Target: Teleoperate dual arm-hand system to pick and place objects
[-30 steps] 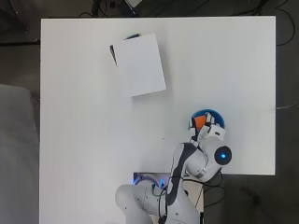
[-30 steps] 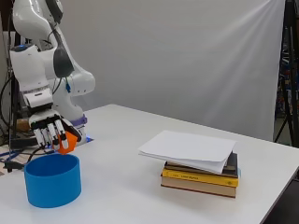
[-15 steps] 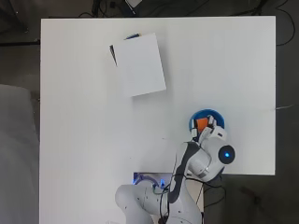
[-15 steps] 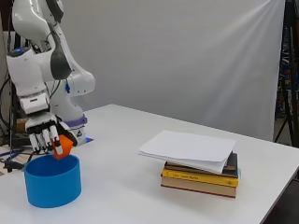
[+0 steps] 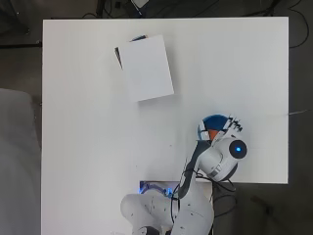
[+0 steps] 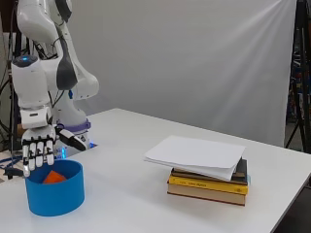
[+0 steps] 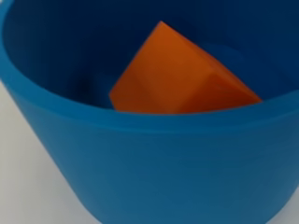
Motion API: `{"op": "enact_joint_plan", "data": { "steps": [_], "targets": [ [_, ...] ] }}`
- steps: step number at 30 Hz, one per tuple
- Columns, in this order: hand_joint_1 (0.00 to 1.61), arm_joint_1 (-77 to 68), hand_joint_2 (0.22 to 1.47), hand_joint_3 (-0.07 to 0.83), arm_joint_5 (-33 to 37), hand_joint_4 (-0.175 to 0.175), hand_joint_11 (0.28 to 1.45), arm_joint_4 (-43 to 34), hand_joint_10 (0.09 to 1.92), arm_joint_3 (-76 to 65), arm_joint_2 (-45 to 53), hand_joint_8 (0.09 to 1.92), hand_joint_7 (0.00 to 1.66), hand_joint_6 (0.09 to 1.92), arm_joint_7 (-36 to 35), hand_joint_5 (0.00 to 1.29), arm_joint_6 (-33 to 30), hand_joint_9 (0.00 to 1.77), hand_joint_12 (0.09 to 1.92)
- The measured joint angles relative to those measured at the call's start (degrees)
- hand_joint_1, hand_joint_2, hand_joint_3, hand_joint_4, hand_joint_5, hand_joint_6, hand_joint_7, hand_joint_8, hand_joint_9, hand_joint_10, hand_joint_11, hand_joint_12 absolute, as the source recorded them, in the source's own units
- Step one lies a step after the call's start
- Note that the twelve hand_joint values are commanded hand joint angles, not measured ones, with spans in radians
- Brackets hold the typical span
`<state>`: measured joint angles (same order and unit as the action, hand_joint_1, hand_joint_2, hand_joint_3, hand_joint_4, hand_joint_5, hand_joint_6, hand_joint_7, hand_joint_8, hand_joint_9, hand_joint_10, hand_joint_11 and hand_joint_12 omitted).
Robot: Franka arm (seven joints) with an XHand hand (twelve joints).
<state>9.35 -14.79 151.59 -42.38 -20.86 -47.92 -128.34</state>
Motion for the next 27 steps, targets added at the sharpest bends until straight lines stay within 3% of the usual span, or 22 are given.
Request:
{"op": "enact_joint_plan", "data": {
  "steps": [7, 10, 16, 20, 27],
  "targets": [
    [0.0, -0.22, 0.84, 0.004, 5.31, 0.004, 0.41, -2.45, 0.09, 2.12, 0.85, 0.09, 0.1, 0.09, -3.96, 0.05, 0.63, 0.25, 0.09],
    [0.0, -0.35, 0.87, 0.003, 6.85, 0.002, 0.42, -7.25, 0.09, 3.82, -0.8, 0.09, 0.21, 0.09, -5.9, 0.13, 3.5, 0.33, 0.09],
    [0.0, -0.18, 0.91, 0.001, 6.83, 0.004, 0.46, -17.04, 0.09, 11.4, -2.22, 0.09, 0.38, 0.09, -6.16, 0.17, 11.92, 0.5, 0.09],
    [0.0, 0.11, 0.91, -0.001, 6.41, 0.038, 0.5, -16.92, 0.09, 20.5, -9.4, 0.09, 0.33, 0.09, -3.56, 0.22, 17.21, 0.53, 0.09],
    [0.0, -0.49, 0.92, 0.002, 6.3, 0.068, 0.48, -19.6, 0.09, 36.75, -15.7, 0.09, 0.25, 0.09, 1.88, 0.18, 26.64, 0.47, 0.09]
  ]
}}
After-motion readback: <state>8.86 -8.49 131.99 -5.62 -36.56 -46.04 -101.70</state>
